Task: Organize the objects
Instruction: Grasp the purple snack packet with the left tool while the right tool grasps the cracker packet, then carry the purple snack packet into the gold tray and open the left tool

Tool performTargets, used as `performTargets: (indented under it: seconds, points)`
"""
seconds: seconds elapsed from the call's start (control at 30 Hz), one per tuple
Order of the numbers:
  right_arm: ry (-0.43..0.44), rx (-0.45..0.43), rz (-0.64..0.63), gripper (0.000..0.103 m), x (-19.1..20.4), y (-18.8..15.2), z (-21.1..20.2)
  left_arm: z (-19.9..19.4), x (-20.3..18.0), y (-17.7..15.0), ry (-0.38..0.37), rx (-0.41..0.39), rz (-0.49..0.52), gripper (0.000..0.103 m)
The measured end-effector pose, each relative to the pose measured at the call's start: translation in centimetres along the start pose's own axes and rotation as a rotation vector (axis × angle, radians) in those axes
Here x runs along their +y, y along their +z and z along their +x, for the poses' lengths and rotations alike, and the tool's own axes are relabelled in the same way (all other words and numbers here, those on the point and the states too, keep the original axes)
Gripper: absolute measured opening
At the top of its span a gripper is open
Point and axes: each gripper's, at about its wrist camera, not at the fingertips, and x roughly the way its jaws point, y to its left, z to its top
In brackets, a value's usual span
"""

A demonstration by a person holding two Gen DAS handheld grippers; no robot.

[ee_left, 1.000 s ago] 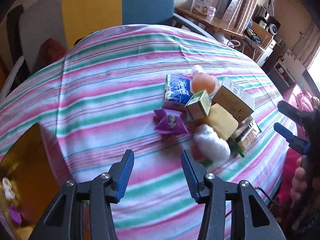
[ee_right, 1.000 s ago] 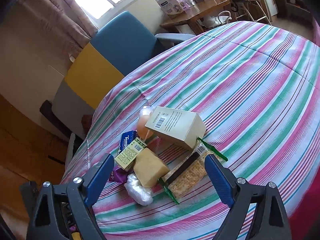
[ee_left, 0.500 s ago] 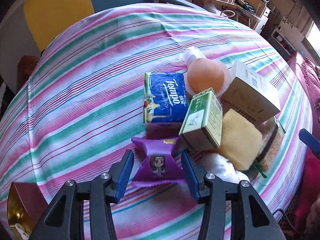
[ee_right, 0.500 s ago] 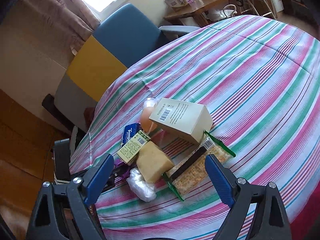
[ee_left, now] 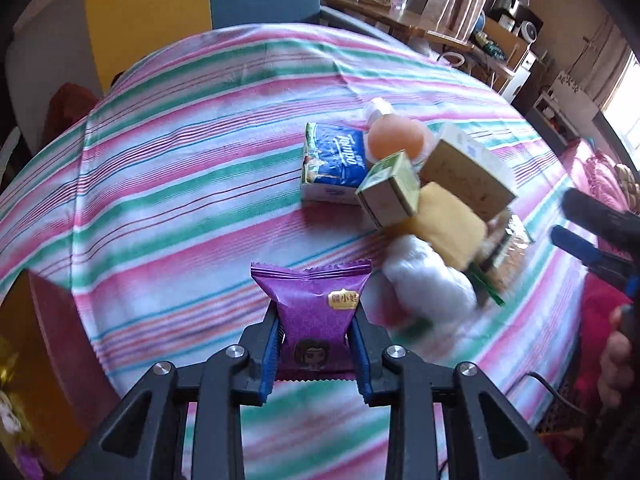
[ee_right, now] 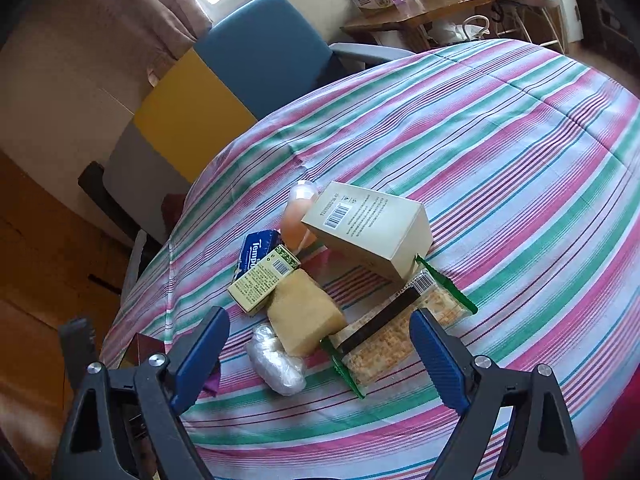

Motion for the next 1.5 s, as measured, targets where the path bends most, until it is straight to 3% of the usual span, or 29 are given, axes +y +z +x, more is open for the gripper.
performTargets:
  seconds: [0.23,0.4,0.6,0.83,1.03,1.17,1.33,1.5]
  points:
    - [-0.054,-0.022,0.086,0.079,-1.9,0.4,-0.1,-5.6,0.3,-3.1,-0.057,-0.087,-0.032,0.031]
    - [-0.145,0.051,0.130,0.067,-2.9,0.2,1.4,-8.1,0.5,-5.1,-0.071,-0.124,-0.039,0.031]
    - [-0.148,0.133,0.162,0.065,-3.3,-0.3,3.0,-10.9,2.0,-7.7,-0.079,-0.180,-0.080,0.031]
    - [-0.229,0.185,0.177,0.065,-3.7,-0.1,5.1,-13.7,5.2,-10.7,-0.065,-0.232,-0.153,0.031]
    - [-0.313,0.184,0.124,0.065,-3.0,0.7,6.5,-16.2,10.4,-13.8,0.007,-0.274,-0.285,0.031]
    - [-0.390,0.192,0.005,0.051,-1.8,0.7,7.0,-18.5,15.6,-16.6,0.108,-0.301,-0.416,0.031]
    - [-0.405,0.203,-0.024,0.050,-1.9,0.4,6.6,-20.4,22.1,-20.2,0.224,-0.300,-0.586,0.030]
    - [-0.412,0.212,-0.044,0.050,-1.8,0.3,6.4,-19.4,24.0,-20.1,0.237,-0.273,-0.610,0.031]
